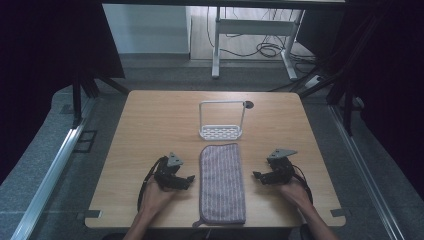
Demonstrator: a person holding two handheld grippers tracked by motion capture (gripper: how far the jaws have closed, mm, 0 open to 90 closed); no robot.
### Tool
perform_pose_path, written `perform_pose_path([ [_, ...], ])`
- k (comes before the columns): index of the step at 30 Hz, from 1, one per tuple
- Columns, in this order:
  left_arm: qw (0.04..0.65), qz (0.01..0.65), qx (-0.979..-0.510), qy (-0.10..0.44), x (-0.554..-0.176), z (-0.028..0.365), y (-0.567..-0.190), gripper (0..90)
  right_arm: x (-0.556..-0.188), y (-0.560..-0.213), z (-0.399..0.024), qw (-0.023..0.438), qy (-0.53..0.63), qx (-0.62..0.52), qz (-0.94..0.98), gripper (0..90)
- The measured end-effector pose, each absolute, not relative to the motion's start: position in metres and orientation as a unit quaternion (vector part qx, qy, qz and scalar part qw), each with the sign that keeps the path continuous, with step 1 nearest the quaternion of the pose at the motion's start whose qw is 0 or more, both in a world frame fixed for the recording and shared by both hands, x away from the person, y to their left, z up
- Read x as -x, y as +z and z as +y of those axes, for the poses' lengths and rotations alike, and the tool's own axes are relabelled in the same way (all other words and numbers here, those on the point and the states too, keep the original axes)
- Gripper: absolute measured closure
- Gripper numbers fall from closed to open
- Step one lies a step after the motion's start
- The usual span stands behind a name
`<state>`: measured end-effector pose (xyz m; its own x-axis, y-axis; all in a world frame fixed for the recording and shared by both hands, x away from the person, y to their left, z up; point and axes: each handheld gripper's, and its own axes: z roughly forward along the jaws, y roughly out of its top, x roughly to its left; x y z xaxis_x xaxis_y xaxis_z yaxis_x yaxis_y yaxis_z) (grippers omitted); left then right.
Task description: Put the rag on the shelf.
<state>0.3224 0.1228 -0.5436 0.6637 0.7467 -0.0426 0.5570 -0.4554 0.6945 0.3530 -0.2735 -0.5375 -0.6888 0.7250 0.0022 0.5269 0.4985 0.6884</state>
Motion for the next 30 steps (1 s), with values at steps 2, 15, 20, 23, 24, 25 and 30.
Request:
perform_pose_path([
  [2,0.352,0.388,-0.842,0.132,-0.324,0.124,-0.543,15.5,-0.353,-0.536,-0.273,0.145,0.337,-0.367,0.855,16.8],
  [15,0.367,0.385,-0.836,0.134,-0.333,0.127,-0.528,20.2,-0.359,-0.521,-0.269,0.129,0.35,-0.387,0.843,19.5],
  [20,0.374,0.377,-0.837,0.132,-0.338,0.123,-0.523,21.8,-0.364,-0.514,-0.262,0.12,0.357,-0.389,0.841,18.0],
  [23,0.375,0.371,-0.839,0.132,-0.343,0.118,-0.52,22.9,-0.366,-0.51,-0.257,0.115,0.359,-0.386,0.842,17.0],
  [24,0.375,0.369,-0.84,0.132,-0.345,0.116,-0.52,23.0,-0.367,-0.51,-0.255,0.115,0.36,-0.386,0.842,17.1],
  [25,0.376,0.366,-0.841,0.131,-0.347,0.114,-0.519,23.1,-0.368,-0.509,-0.253,0.114,0.358,-0.384,0.844,17.8],
  [30,0.386,0.359,-0.841,0.123,-0.358,0.106,-0.516,25.4,-0.374,-0.506,-0.243,0.115,0.356,-0.377,0.847,26.7],
])
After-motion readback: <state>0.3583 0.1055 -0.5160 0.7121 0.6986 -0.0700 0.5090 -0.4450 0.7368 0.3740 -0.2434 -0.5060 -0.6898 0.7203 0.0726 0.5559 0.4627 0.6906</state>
